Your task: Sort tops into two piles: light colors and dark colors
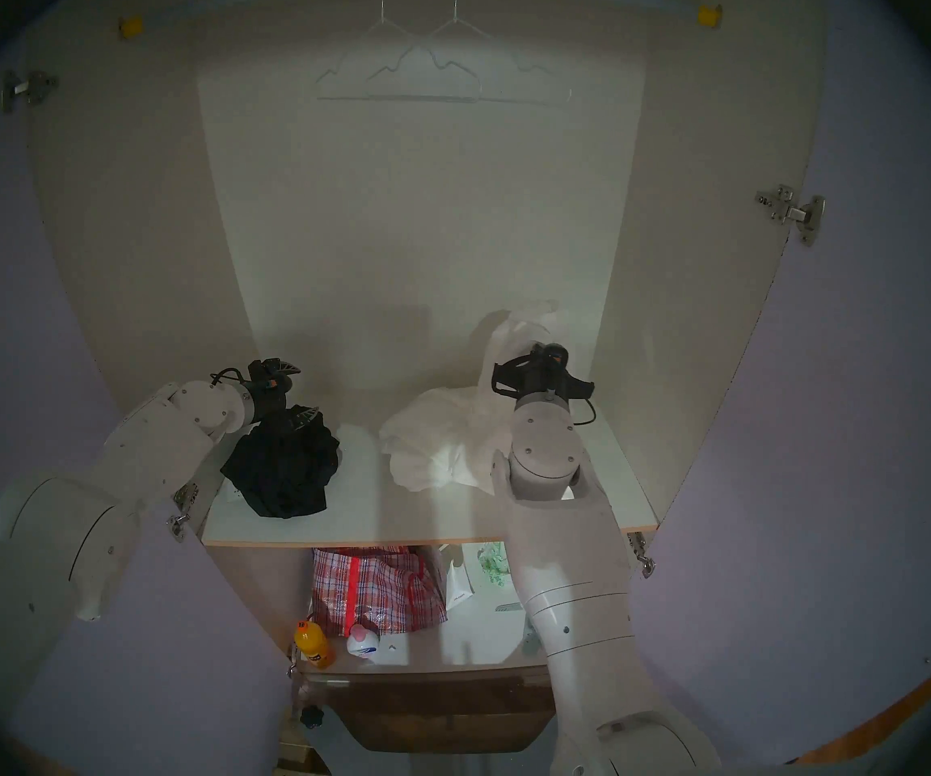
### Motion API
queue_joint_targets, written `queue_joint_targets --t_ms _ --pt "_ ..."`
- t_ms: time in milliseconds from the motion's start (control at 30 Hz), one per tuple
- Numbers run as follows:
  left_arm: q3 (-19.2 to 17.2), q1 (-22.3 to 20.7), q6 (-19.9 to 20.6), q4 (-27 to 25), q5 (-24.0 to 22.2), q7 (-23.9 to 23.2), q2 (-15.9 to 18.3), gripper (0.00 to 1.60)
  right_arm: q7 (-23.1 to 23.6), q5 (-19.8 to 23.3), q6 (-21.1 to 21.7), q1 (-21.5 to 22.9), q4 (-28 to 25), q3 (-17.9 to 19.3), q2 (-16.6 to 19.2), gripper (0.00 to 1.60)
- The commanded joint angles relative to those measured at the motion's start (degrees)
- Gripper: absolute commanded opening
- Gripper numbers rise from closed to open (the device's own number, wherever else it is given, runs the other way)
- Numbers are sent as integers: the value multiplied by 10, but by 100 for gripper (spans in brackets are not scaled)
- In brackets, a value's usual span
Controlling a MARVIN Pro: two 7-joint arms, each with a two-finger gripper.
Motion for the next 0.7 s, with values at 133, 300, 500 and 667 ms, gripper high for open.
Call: queue_joint_targets --t_ms 133,300,500,667 --pt "-5 -18 1 -14 -4 -1 0 160 3 26 -7 51 19 75 27 0" --pt "-5 -18 2 -15 -4 -1 0 160 30 29 -12 88 68 98 56 0" --pt "-5 -17 3 -16 -4 -2 0 160 38 30 -30 135 162 106 78 0" --pt "-6 -15 4 -19 -4 -3 1 160 35 67 7 145 202 143 58 0"
